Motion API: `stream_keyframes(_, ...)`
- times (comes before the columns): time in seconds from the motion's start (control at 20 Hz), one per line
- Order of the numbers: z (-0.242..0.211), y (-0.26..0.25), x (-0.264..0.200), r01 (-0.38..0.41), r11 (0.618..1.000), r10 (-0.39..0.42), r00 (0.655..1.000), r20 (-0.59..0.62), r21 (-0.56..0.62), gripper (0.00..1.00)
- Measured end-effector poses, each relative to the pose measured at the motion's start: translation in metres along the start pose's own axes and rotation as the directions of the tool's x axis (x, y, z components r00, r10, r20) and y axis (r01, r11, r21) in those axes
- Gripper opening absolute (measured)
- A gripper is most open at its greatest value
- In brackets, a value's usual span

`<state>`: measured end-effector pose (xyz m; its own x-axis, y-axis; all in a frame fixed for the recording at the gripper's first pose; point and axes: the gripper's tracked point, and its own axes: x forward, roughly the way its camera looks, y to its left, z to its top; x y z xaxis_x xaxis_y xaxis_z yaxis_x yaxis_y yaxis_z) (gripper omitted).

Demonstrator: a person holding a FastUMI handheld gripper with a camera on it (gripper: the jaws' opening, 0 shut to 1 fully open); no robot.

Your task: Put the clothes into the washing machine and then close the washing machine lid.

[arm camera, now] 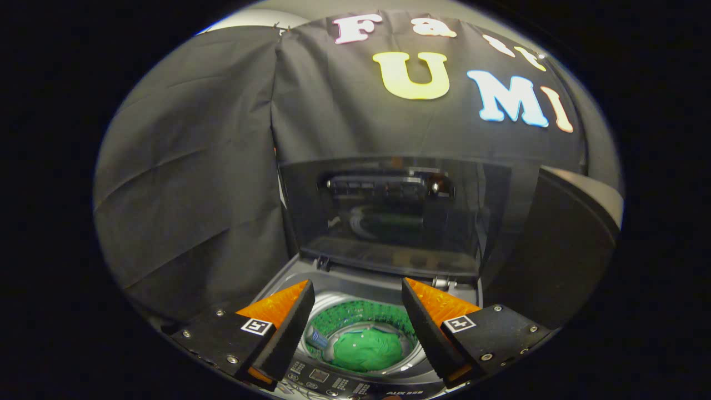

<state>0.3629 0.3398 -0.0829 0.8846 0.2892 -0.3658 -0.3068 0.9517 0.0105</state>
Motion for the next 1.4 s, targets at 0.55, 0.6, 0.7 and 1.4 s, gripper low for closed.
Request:
stream_keyframes(0.55, 0.113, -0.008, 0.01, 0.065, 0.997, -0.054, 0.962, 0.269, -0.032, 0.96)
stream_keyframes(0.6, 0.12, -0.012, 0.015, 0.075, 0.997, -0.066, 0.96, 0.273, -0.021, 0.96)
stream_keyframes(0.7, 0.139, -0.018, 0.023, 0.092, 0.996, -0.09, 0.952, 0.292, 0.006, 0.96)
stream_keyframes(1.4, 0.196, -0.047, 0.106, 0.193, 0.98, -0.2, 0.958, 0.204, 0.052, 0.96)
